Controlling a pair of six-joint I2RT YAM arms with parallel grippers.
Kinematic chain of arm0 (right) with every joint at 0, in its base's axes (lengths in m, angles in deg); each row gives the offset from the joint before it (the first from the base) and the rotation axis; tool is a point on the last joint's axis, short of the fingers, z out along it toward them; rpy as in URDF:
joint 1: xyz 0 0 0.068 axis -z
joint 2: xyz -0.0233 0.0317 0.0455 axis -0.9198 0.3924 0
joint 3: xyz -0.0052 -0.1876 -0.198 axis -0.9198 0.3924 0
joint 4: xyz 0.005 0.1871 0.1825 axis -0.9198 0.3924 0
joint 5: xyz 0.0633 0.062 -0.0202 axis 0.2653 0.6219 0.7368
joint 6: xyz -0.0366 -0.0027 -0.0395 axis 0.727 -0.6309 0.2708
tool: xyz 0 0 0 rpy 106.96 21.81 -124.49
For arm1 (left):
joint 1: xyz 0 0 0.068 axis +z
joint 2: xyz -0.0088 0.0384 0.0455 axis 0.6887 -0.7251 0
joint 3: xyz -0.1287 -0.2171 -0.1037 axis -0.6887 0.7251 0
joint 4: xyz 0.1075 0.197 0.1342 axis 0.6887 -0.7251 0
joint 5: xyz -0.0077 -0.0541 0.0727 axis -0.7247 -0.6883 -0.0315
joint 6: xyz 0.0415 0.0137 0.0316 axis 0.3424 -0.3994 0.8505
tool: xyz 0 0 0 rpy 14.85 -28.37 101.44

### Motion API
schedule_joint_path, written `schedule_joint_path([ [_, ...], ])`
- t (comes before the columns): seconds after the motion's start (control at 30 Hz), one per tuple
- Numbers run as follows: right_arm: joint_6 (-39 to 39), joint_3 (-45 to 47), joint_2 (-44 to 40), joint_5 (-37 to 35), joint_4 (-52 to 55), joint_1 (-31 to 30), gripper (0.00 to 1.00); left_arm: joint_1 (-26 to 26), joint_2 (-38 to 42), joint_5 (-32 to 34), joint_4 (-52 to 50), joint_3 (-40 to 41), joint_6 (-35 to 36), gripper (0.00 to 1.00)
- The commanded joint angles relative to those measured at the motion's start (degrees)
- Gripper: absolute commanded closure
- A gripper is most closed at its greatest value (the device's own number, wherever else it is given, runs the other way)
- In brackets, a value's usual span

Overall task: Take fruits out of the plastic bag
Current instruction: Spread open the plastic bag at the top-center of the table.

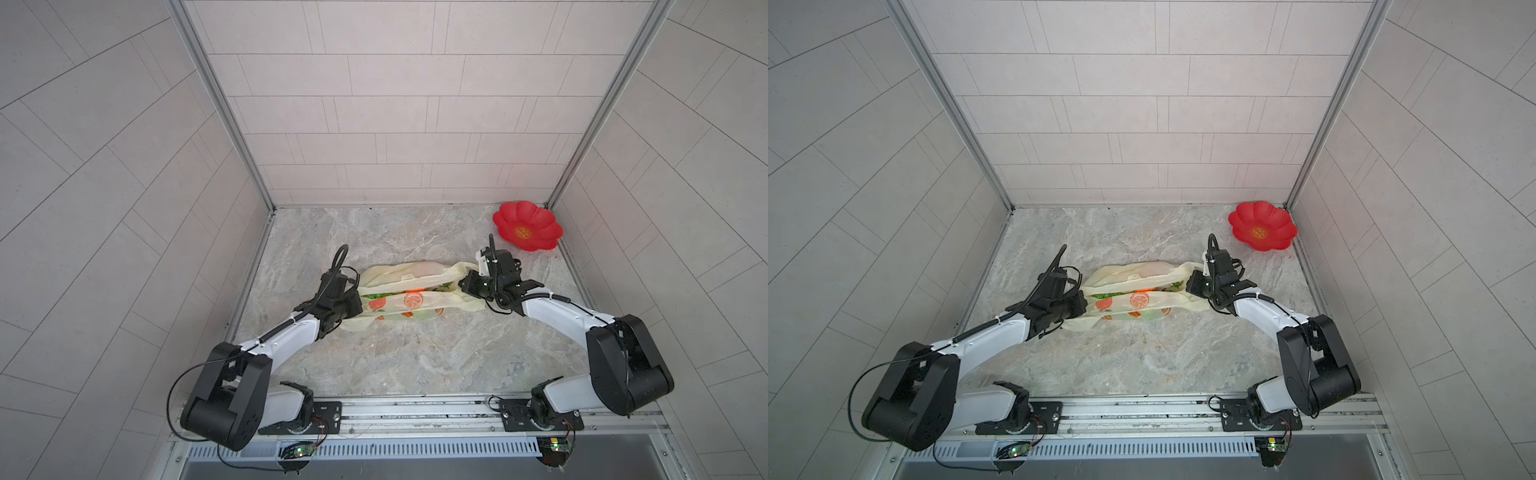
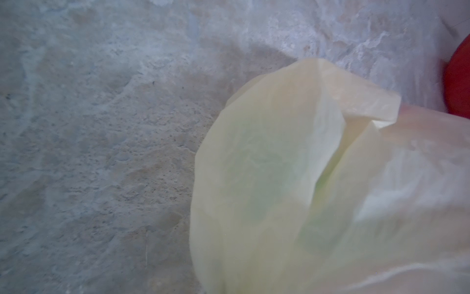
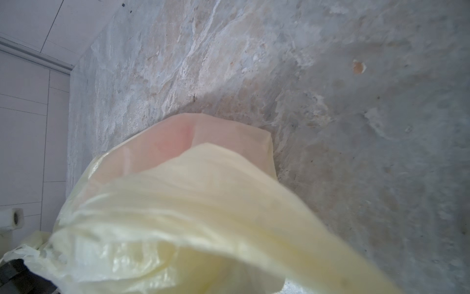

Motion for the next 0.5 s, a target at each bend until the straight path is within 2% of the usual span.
schedule_joint_path([
  [0.0,-1.7,-0.7,0.4,2.3,-3.6,-0.7,1.00,-1.1,-0.5,-2.6,-1.4,-0.5,1.0,0.86],
  [0.17,1.3,-3.2,-0.2,-0.2,-0.8,-3.7,1.00,-10.1,3.4,6.8,-7.6,-5.2,5.1,0.50],
  [0.23,1.7,-3.8,-0.1,-0.8,0.4,-3.7,1.00,-11.2,2.7,7.6,-8.4,-6.8,5.4,0.44],
  [0.27,2.5,-4.6,-0.1,-2.2,2.5,-3.7,0.95,-11.3,1.9,7.5,-8.4,-7.3,4.9,0.41],
  [0.33,4.6,-5.8,-1.4,-6.0,6.9,-4.1,0.72,-11.3,0.1,6.9,-7.9,-8.1,4.3,0.40],
  [0.4,6.5,-6.8,-3.4,-10.3,11.0,-4.9,0.53,-11.3,-1.4,6.2,-7.2,-8.7,3.8,0.40],
  [0.47,9.5,-9.0,-5.6,-15.5,16.9,-6.8,0.42,-11.7,-2.3,5.8,-6.4,-9.1,3.5,0.40],
])
